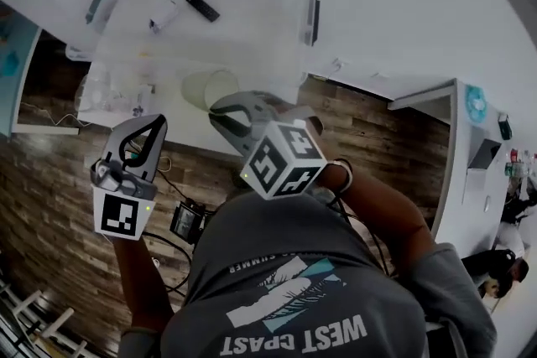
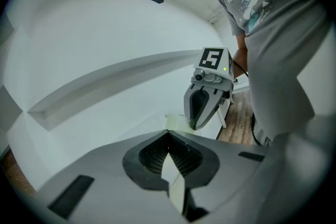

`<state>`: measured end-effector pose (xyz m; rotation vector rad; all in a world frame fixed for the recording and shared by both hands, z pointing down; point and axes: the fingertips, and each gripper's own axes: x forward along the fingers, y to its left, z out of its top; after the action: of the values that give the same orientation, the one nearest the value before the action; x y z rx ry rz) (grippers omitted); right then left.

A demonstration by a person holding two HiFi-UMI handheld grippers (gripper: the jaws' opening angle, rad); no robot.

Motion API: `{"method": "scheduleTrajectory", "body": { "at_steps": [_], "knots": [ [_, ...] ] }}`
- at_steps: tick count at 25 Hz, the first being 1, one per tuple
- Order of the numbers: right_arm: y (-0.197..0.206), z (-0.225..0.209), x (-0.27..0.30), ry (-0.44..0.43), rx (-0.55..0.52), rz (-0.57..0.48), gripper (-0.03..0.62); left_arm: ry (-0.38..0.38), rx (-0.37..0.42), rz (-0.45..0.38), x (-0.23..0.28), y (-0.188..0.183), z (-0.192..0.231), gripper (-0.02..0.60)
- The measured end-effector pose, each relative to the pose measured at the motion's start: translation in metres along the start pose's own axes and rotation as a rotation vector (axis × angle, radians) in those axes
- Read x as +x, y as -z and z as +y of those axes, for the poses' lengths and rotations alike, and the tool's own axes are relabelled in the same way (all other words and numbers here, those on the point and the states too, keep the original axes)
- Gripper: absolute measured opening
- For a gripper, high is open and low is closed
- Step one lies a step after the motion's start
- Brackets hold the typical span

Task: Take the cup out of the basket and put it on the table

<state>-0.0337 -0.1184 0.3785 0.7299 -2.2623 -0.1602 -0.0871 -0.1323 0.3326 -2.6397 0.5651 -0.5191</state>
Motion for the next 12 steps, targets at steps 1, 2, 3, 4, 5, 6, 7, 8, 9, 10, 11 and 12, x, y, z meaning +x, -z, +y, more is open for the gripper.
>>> {"method": "scheduleTrajectory", "body": {
  "at_steps": [1,2,3,4,5,6,7,8,9,10,11,12],
  "knots": [
    [0.007,0.004,0.004,-0.011,0.011,0.013,0.029,0.007,0.010,0.001,0.001,0.000,-0.001,0.008],
    [0.013,0.009,0.010,-0.024,0.021,0.024,0.029,0.010,0.015,0.004,0.001,0.002,-0.003,0.008],
    [0.019,0.014,0.016,-0.038,0.031,0.033,0.029,0.010,0.011,0.009,0.000,0.005,-0.004,0.008],
    [0.025,0.018,0.022,-0.052,0.038,0.041,0.029,0.006,0.001,0.012,-0.002,0.008,-0.005,0.008],
    [0.031,0.022,0.028,-0.067,0.044,0.049,0.029,0.000,-0.011,0.016,-0.003,0.011,-0.007,0.008],
    [0.037,0.026,0.034,-0.080,0.048,0.058,0.029,-0.006,-0.023,0.018,-0.004,0.013,-0.009,0.008],
    [0.043,0.028,0.039,-0.091,0.053,0.069,0.029,-0.010,-0.031,0.020,-0.005,0.015,-0.011,0.008],
    [0.049,0.030,0.045,-0.100,0.059,0.082,0.029,-0.012,-0.037,0.021,-0.005,0.017,-0.012,0.008],
    [0.055,0.032,0.050,-0.108,0.066,0.096,0.029,-0.013,-0.042,0.020,-0.006,0.019,-0.013,0.008],
    [0.061,0.034,0.055,-0.115,0.073,0.110,0.029,-0.016,-0.047,0.018,-0.007,0.020,-0.013,0.008],
    [0.066,0.036,0.060,-0.123,0.079,0.125,0.028,-0.019,-0.052,0.014,-0.008,0.020,-0.013,0.008],
    [0.072,0.039,0.065,-0.132,0.083,0.140,0.029,-0.020,-0.057,0.013,-0.009,0.021,-0.014,0.008]
  ]
}}
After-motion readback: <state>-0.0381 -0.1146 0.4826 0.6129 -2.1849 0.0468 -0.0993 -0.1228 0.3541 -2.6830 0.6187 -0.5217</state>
